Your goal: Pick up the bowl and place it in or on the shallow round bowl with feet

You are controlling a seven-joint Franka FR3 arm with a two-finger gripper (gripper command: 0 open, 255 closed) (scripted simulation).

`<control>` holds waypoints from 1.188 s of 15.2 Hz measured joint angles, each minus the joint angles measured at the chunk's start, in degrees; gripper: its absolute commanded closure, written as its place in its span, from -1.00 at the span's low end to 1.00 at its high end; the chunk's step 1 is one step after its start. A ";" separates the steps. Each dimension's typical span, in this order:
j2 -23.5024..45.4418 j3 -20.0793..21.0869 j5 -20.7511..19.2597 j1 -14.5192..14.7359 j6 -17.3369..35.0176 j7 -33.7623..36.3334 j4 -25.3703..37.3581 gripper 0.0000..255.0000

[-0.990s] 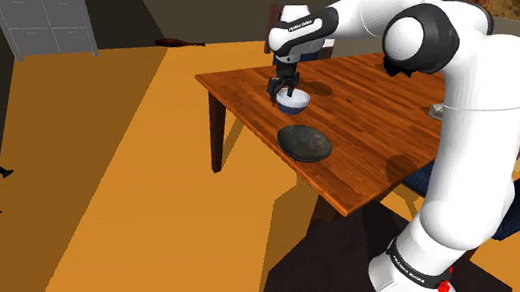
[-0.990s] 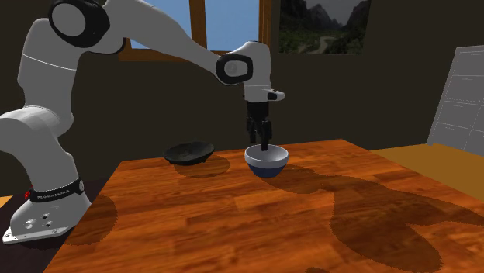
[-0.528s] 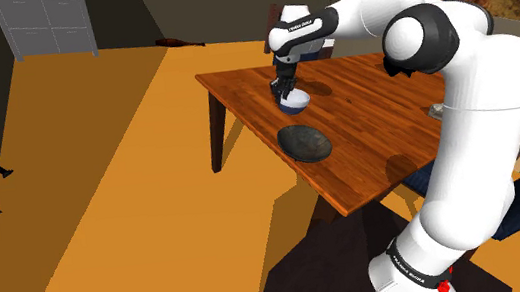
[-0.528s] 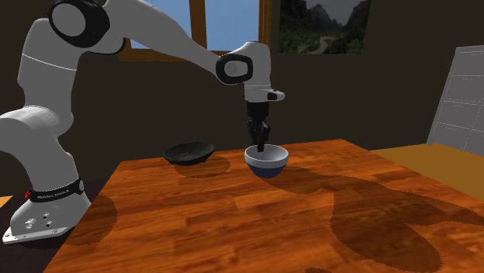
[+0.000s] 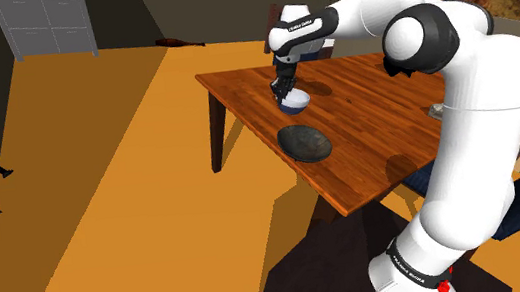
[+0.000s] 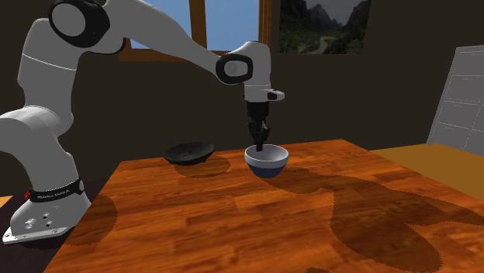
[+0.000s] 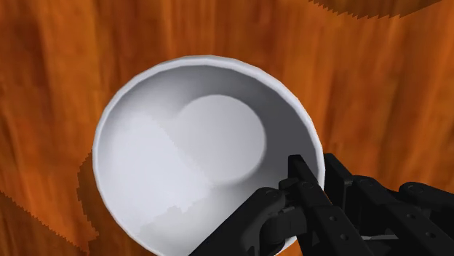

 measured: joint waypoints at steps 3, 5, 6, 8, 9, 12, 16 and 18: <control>-0.35 -0.04 -0.06 0.00 -1.51 0.00 1.08 1.00; -0.94 -0.10 -0.15 0.01 -2.63 -0.02 1.62 1.00; -1.18 -0.10 -0.20 0.07 -3.22 0.05 1.98 1.00; -1.34 -0.13 -0.22 0.01 -4.76 -0.03 3.34 1.00; -1.76 -0.17 -0.29 0.02 -5.43 -0.05 3.61 1.00; -2.22 -0.20 -0.37 0.05 -7.49 -0.02 5.21 1.00; -2.64 -0.26 -0.43 0.01 -10.32 -0.09 7.64 1.00; -3.03 -0.28 -0.50 0.04 -11.66 -0.06 8.60 1.00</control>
